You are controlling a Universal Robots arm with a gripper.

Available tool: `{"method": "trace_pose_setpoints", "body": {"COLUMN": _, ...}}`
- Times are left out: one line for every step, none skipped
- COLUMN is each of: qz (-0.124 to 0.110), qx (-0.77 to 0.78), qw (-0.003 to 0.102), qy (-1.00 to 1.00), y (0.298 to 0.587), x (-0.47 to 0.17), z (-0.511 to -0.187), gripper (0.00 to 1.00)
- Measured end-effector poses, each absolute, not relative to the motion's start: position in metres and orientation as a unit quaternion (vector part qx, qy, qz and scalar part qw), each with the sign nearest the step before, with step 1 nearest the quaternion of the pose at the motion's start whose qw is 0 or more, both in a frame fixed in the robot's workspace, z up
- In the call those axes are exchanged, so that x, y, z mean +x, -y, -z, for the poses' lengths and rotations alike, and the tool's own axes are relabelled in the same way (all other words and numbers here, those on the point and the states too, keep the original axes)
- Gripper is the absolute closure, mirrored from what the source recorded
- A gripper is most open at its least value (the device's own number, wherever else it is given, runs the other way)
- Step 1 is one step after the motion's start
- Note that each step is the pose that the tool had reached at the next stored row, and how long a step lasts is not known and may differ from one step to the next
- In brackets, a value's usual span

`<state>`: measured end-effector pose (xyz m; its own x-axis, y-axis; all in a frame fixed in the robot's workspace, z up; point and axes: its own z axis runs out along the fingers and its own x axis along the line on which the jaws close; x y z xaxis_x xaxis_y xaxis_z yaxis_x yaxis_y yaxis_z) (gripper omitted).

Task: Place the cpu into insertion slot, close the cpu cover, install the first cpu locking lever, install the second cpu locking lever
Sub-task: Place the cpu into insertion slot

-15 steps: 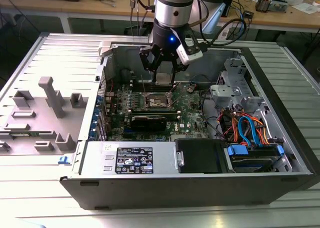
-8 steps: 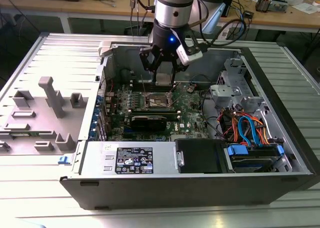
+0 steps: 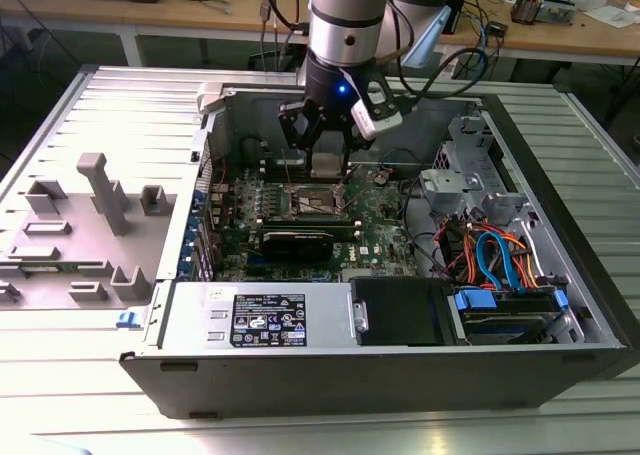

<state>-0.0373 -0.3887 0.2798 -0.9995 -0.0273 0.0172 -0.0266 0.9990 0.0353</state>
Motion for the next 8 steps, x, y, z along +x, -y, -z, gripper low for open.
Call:
{"method": "trace_pose_setpoints", "body": {"qz": 0.018, "qx": 0.014, "qw": 0.009, "qy": 1.0, "y": 0.3887, "x": -0.0373, "z": -0.2792, "gripper": 0.45}}
{"method": "trace_pose_setpoints", "body": {"qz": 0.018, "qx": 0.014, "qw": 0.009, "qy": 1.0, "y": 0.3887, "x": -0.0374, "z": -0.2788, "gripper": 0.45}}
{"method": "trace_pose_setpoints", "body": {"qz": 0.017, "qx": 0.014, "qw": 0.009, "qy": 1.0, "y": 0.3887, "x": -0.0375, "z": -0.278, "gripper": 0.45}}
{"method": "trace_pose_setpoints", "body": {"qz": 0.018, "qx": 0.013, "qw": 0.008, "qy": 1.0, "y": 0.3887, "x": -0.0377, "z": -0.2766, "gripper": 0.45}}
{"method": "trace_pose_setpoints", "body": {"qz": 0.018, "qx": 0.014, "qw": 0.008, "qy": 1.0, "y": 0.3887, "x": -0.0377, "z": -0.2746, "gripper": 0.45}}
{"method": "trace_pose_setpoints", "body": {"qz": 0.018, "qx": 0.014, "qw": 0.008, "qy": 1.0, "y": 0.3887, "x": -0.0378, "z": -0.2737, "gripper": 0.45}}
{"method": "trace_pose_setpoints", "body": {"qz": 0.017, "qx": 0.014, "qw": 0.008, "qy": 1.0, "y": 0.3887, "x": -0.0378, "z": -0.2735, "gripper": 0.45}}
{"method": "trace_pose_setpoints", "body": {"qz": 0.017, "qx": 0.014, "qw": 0.008, "qy": 1.0, "y": 0.3887, "x": -0.0378, "z": -0.2735, "gripper": 0.45}}
